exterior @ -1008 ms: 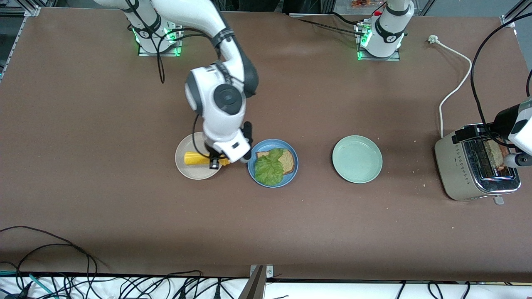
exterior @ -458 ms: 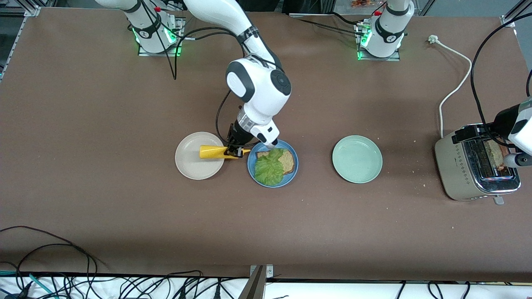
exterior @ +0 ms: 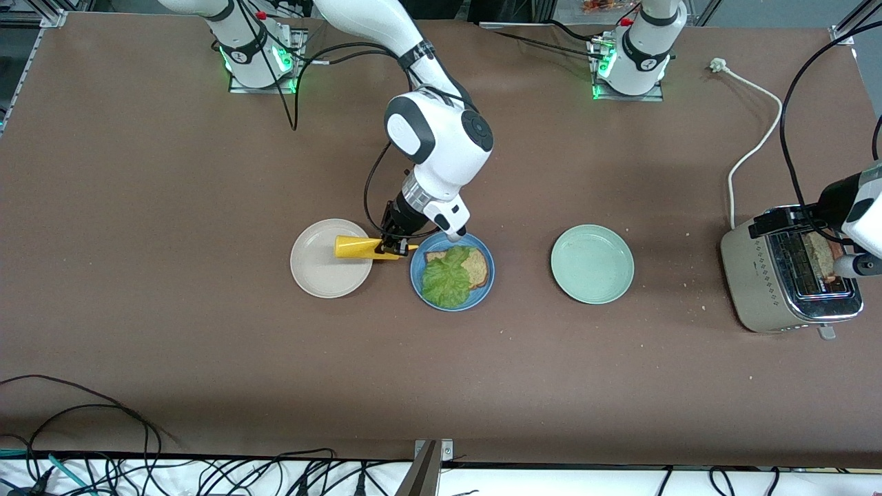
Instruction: Make sandwich in blue plate with both arms
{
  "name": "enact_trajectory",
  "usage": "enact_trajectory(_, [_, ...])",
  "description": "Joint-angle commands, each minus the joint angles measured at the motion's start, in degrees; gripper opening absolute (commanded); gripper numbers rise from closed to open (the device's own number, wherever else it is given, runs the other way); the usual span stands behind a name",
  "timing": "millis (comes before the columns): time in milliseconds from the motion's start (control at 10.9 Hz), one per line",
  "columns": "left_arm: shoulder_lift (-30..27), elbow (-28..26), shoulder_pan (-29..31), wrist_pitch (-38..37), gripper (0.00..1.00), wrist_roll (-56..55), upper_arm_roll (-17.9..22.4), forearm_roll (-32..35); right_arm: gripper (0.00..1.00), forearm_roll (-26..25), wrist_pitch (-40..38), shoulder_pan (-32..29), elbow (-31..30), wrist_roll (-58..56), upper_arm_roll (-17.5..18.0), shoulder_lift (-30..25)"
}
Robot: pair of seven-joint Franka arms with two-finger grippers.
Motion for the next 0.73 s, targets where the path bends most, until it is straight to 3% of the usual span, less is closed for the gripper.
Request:
enact_trajectory(0, [-0.1, -0.4, -0.2, -0.6, 1.0, 1.2, -0.3, 1.8, 0.03, 4.7, -2.2, -0.8, 0.9, -0.1, -1.5, -3.4])
enact_trajectory(275, [0.0, -0.1, -2.0, -2.4, 1.0, 1.3, -0.9, 6.2, 0.03, 15.9, -3.8, -7.3, 0.8, -6.7, -2.2, -8.4])
enact_trajectory(642, [1.4, 0.2, -1.4, -2.1, 1.0, 1.9, -0.6, 5.6, 0.03, 34.8, -8.1, -19.4, 0.8, -18.2, -2.2, -11.8])
